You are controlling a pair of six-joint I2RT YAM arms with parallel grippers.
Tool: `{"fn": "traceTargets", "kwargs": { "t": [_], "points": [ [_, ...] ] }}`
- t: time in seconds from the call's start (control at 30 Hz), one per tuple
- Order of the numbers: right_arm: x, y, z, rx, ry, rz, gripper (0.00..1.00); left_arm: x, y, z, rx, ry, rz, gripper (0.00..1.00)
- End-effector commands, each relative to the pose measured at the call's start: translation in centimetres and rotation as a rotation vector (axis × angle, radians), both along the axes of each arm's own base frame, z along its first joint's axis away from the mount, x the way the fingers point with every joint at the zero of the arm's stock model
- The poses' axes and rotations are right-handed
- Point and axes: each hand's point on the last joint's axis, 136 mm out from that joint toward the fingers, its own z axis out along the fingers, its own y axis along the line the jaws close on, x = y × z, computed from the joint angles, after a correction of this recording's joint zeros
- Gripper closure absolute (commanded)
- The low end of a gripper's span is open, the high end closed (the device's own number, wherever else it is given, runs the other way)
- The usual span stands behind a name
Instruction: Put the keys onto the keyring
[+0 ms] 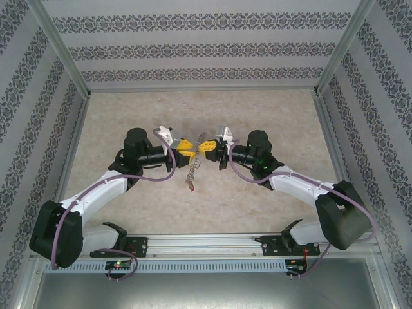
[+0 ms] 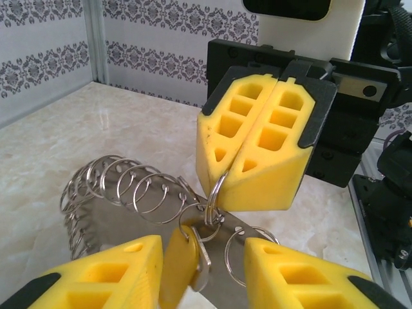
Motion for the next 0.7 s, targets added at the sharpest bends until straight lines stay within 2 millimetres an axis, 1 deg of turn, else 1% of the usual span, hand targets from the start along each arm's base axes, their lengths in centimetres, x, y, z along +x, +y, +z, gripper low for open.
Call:
{"fn": "traceTargets", "kwargs": {
  "t": [0.0, 0.13, 0.23, 0.27, 0.4, 0.43, 0.5, 0.57, 0.63, 0.67],
  "points": [
    [-0.6, 0.7, 2.3, 0.034, -0.099, 0.056, 1.0, -0.6, -0.8, 2.5, -0.049, -0.055, -0.06, 0.62],
    [-1.1, 1.2, 2.4, 0.027, -0.112, 0.098, 1.0, -0.8, -1.1, 2.2, -0.039, -0.049, -0.07, 0.63],
    [-1.3, 1.5, 2.5, 0.026, -0.129, 0.111, 1.0, -0.8, -1.1, 2.2, -0.037, -0.054, -0.069, 0.66],
    [-1.4, 1.7, 2.1, 0.014, -0.111, 0.118, 1.0, -0.7, -1.1, 2.2, -0.035, -0.056, -0.066, 0.67],
    [-1.6, 2.1, 1.9, 0.005, -0.114, 0.132, 1.0, -0.9, -1.3, 2.2, -0.033, -0.06, -0.087, 0.8],
    [-1.6, 2.1, 1.7, 0.001, -0.113, 0.134, 1.0, -1.0, -1.3, 2.2, -0.03, -0.06, -0.093, 0.85],
    [-1.7, 2.2, 1.5, -0.006, -0.114, 0.136, 1.0, -1.3, -1.4, 2.0, -0.022, -0.065, -0.113, 1.0],
    [-1.9, 2.1, 1.0, -0.029, -0.122, 0.144, 1.0, -1.6, -1.4, 1.7, -0.006, -0.07, -0.122, 1.0],
    [-2.2, 1.8, -0.2, -0.101, -0.135, 0.158, 1.0, -1.6, -1.2, 1.2, 0.022, -0.08, -0.112, 1.0],
    [-2.5, 1.6, -1.1, -0.153, -0.136, 0.172, 0.97, -1.6, -1.0, 0.8, 0.044, -0.081, -0.108, 1.0]
  ]
}}
